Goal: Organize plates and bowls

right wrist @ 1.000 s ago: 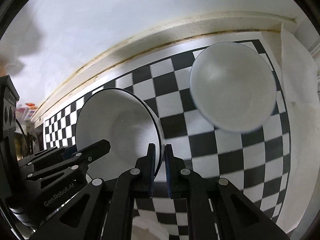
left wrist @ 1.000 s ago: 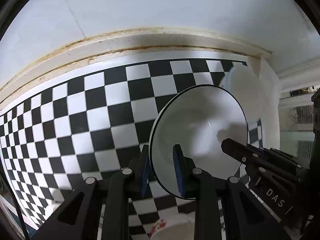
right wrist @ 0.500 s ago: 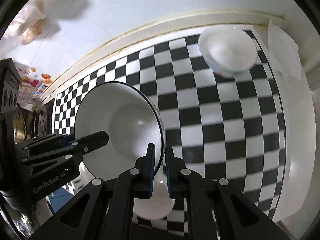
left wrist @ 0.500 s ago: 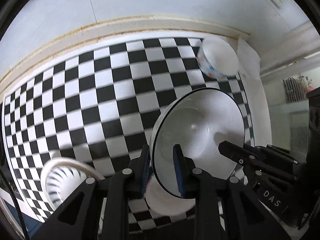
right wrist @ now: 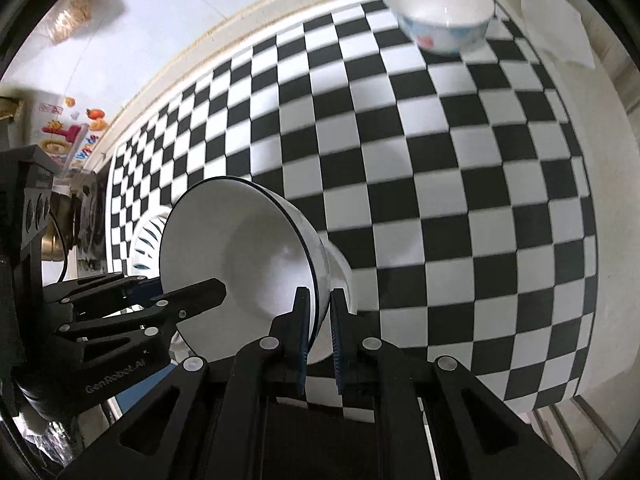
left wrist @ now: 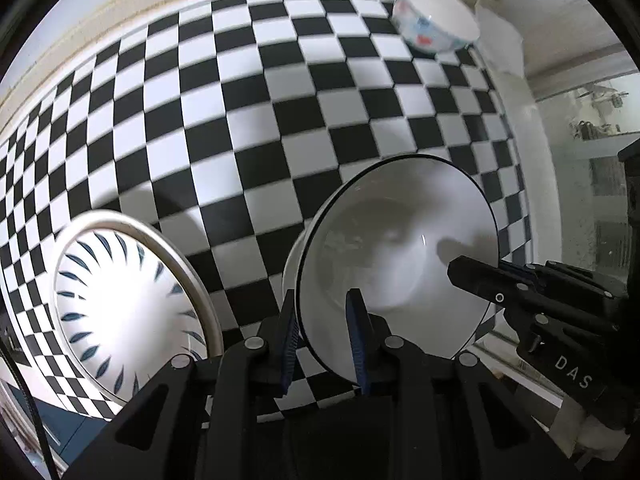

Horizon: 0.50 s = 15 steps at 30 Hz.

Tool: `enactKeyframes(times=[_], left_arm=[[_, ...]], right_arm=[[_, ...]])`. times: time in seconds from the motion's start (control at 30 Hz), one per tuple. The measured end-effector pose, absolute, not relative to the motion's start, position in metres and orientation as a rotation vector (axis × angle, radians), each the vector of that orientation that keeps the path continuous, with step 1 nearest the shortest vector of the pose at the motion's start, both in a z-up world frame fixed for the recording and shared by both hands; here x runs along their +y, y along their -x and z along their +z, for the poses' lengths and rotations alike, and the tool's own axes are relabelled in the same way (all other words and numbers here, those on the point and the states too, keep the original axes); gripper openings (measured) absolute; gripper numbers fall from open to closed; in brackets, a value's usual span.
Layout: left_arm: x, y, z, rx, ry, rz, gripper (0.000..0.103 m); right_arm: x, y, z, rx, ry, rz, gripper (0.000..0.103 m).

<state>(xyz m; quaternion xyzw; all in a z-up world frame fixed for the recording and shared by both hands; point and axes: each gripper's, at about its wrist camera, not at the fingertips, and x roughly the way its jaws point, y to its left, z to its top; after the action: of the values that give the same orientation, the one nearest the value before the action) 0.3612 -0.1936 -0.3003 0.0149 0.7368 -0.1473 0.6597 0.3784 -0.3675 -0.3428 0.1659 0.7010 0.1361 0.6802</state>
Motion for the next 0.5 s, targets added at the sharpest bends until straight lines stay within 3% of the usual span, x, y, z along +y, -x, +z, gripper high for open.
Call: enactKeyframes(times=[0.5], left_arm=[[-0.199,-0.349,-0.333,1.734,-0.142,-0.293,0.02]], right_arm=[[-0.355,-0.365,-0.381,1.658,-0.353,0.307,0.012]])
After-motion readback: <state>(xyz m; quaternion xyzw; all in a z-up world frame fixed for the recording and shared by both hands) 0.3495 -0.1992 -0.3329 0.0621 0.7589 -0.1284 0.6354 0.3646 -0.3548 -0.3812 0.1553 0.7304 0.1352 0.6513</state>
